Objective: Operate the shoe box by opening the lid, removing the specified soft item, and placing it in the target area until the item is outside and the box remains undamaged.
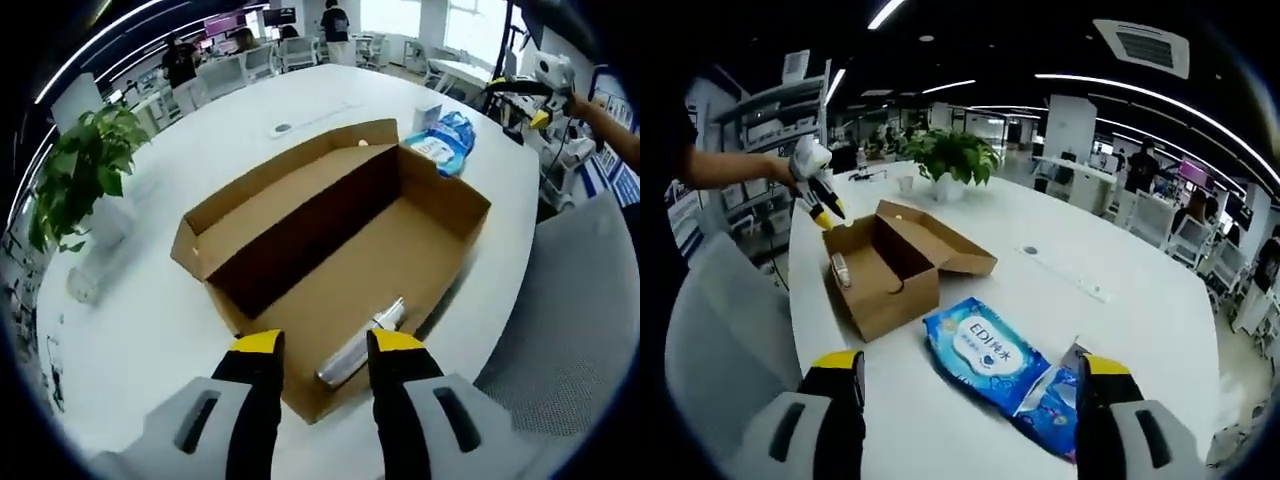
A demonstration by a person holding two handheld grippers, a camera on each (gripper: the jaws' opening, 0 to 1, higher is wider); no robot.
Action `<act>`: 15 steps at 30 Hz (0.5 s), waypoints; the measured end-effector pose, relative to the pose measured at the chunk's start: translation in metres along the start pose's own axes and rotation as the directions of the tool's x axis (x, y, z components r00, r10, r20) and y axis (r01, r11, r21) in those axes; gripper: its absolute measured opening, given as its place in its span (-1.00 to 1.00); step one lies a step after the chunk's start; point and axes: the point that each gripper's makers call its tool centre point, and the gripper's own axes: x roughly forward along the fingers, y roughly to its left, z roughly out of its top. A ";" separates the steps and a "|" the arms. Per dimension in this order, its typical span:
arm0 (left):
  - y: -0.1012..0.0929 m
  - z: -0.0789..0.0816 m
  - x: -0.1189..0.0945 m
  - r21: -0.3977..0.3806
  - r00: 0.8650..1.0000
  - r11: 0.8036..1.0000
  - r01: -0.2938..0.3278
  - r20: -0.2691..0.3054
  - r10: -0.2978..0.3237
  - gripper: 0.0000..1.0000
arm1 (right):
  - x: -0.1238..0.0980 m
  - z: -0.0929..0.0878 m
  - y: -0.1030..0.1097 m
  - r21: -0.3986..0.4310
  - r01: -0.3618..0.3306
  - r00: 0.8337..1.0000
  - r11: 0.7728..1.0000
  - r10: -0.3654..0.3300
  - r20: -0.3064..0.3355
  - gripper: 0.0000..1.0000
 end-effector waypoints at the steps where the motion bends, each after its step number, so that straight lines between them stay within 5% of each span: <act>1: -0.001 0.001 0.001 0.006 1.000 1.000 0.005 -0.004 -0.005 -0.28 | -0.001 0.000 0.002 0.002 0.002 1.000 1.000 -0.002 0.003 0.76; 15: -0.016 0.008 0.019 0.146 0.983 0.973 0.177 -0.063 -0.170 -0.19 | -0.026 0.000 0.033 0.092 0.038 0.997 0.995 -0.044 0.067 0.98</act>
